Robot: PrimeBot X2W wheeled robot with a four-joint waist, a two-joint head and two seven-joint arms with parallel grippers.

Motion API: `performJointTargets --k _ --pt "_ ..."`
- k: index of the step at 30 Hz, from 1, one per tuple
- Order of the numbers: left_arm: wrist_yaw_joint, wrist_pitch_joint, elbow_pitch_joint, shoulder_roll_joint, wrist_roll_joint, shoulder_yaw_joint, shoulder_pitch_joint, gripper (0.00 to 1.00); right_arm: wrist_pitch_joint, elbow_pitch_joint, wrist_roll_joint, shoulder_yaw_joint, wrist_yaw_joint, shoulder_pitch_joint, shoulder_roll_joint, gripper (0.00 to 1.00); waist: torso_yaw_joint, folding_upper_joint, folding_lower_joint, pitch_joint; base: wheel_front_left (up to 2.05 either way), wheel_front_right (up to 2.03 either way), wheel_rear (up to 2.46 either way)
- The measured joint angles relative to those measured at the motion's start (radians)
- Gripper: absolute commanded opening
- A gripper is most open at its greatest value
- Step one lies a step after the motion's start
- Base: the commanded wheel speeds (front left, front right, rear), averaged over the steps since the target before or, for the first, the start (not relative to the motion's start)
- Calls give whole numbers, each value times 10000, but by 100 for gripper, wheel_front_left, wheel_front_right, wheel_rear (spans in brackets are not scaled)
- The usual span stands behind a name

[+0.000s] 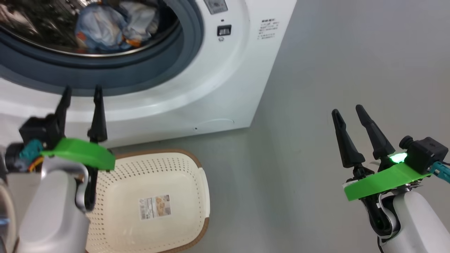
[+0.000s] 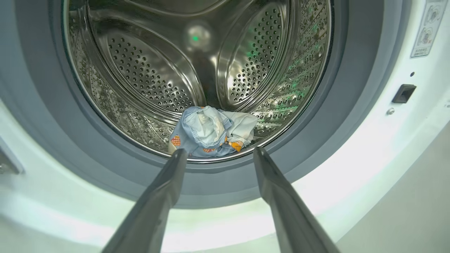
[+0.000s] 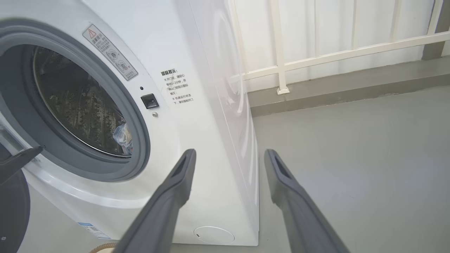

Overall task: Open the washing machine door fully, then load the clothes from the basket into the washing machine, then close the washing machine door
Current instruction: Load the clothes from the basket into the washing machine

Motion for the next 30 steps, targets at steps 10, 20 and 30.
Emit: performJointTargets --k 10,20,30 --pt "307 2 -1793 17 -305 142 2141 100 0 150 31 31 0 412 -297 100 478 0 0 -966 0 0 0" --pt "633 2 -3110 35 -362 201 3893 100 0 253 82 151 0 793 -389 100 850 0 -1 -1743 0 0 0" --pt "976 2 -4082 -199 -357 224 5106 100 0 247 119 134 0 1282 -472 100 1117 0 0 -2226 0 0 0"
